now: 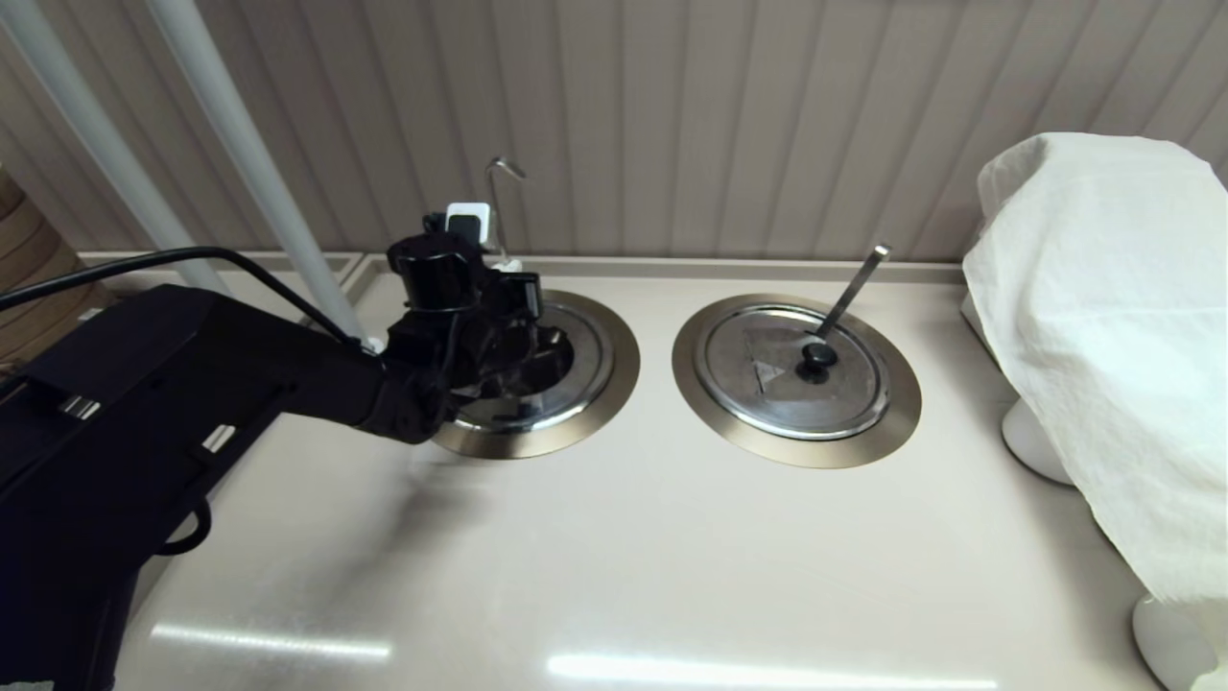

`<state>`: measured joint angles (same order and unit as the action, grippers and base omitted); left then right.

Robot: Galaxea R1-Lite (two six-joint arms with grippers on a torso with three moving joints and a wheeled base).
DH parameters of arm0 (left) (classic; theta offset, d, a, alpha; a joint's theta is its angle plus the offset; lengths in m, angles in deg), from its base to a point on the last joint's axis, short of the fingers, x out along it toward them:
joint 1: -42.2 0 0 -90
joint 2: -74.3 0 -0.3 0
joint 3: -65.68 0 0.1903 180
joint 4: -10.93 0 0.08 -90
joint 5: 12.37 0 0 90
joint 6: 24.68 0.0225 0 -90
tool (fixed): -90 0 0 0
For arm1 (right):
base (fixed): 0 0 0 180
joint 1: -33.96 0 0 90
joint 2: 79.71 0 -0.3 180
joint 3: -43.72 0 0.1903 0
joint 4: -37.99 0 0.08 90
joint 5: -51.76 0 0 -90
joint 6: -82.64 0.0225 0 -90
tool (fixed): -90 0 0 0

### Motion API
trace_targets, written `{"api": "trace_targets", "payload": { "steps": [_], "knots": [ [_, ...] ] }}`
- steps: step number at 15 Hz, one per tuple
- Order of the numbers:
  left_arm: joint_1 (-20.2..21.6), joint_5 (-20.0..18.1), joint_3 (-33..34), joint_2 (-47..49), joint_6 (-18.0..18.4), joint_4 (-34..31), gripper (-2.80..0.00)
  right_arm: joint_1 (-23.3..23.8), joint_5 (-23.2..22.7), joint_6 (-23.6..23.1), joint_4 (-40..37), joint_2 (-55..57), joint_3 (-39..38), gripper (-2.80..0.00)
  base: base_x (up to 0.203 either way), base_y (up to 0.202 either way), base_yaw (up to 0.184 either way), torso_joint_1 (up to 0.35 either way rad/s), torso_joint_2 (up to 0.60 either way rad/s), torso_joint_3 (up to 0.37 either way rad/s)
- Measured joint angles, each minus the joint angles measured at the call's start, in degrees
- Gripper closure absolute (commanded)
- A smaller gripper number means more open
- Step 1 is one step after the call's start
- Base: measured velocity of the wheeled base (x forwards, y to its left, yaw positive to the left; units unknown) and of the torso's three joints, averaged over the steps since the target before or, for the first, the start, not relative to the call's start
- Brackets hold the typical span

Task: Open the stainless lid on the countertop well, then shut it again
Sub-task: Stir with a spoon

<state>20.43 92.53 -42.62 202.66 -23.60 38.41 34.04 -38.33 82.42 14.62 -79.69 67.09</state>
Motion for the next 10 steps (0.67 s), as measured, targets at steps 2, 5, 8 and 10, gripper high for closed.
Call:
{"api": "trace_targets", "payload": {
  "steps": [2, 5, 8, 10],
  "knots": [
    [-1.78, 1.73, -1.50, 1.37, -1.44, 0.11, 0.00, 0.00, 0.03, -0.02, 0.00, 0.00, 0.00, -2.80, 0.000, 0.000, 0.000, 0.000, 0.00, 0.000],
    [-4.06, 1.65, -1.53, 1.55, -5.03, -0.19, 0.00, -0.07, 0.01, -0.02, 0.00, 0.00, 0.00, -2.80, 0.000, 0.000, 0.000, 0.000, 0.00, 0.000],
    [-4.42, -0.47, 2.74, -0.82, -4.65, -2.39, 0.00, -0.07, 0.01, -0.01, 0.00, 0.00, 0.00, -2.80, 0.000, 0.000, 0.000, 0.000, 0.00, 0.000],
    [-4.26, -4.30, 6.93, -3.69, -4.25, -5.12, 0.00, -0.05, -0.01, -0.02, 0.00, 0.00, 0.00, -2.80, 0.000, 0.000, 0.000, 0.000, 0.00, 0.000]
  ]
}}
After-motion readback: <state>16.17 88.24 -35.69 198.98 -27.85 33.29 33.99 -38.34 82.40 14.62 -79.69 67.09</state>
